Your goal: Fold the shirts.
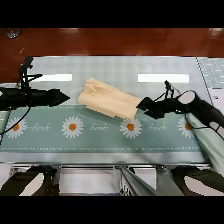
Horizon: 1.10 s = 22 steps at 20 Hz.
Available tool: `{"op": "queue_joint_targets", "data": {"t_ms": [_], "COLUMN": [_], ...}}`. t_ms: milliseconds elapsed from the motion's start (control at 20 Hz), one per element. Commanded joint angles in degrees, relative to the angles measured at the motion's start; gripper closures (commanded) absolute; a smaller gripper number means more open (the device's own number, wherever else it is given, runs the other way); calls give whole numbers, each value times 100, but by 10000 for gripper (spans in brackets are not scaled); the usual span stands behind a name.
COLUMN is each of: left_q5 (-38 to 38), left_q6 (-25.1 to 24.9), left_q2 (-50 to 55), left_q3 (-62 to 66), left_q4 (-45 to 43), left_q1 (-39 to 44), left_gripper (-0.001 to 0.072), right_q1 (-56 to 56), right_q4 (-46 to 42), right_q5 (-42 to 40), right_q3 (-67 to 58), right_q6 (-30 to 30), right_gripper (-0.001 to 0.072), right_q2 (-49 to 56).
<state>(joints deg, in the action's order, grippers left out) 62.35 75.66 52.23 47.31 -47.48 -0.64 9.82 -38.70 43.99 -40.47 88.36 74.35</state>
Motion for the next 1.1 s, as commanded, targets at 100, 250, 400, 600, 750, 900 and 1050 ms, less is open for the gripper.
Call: {"op": "queue_joint_targets", "data": {"t_ms": [100, 250, 400, 600, 750, 900, 1050], "left_q5": [-240, -216, -216, -170, -203, -284, -328], "left_q6": [0, 0, 0, -2, 2, 22, 20], "left_q2": [-2, -2, -2, -2, -2, -2, -2], "left_q3": [-146, -146, -146, -146, -146, -144, -146], "left_q4": [98, 98, 98, 101, 101, 103, 103], "left_q1": [68, 68, 68, 68, 68, 68, 68], "left_gripper": [670, 670, 669, 670, 670, 670, 670], "right_q1": [468, 398, 271, -278, -1003, -1895, -2640], "right_q4": [2350, 1891, 636, -2111, -2286, -2378, -3324], "right_q5": [-66, 778, 1440, 3233, 4258, 5049, 5589], "right_q3": [-501, -1725, -3624, -6612, -7455, -7451, -7451], "right_q6": [-1499, -1681, -1137, 625, 887, 1241, 1676], "right_gripper": [264, 689, 690, 690, 690, 690, 691], "right_q2": [1410, 1947, 1799, 1749, 1484, 1056, 520]}}
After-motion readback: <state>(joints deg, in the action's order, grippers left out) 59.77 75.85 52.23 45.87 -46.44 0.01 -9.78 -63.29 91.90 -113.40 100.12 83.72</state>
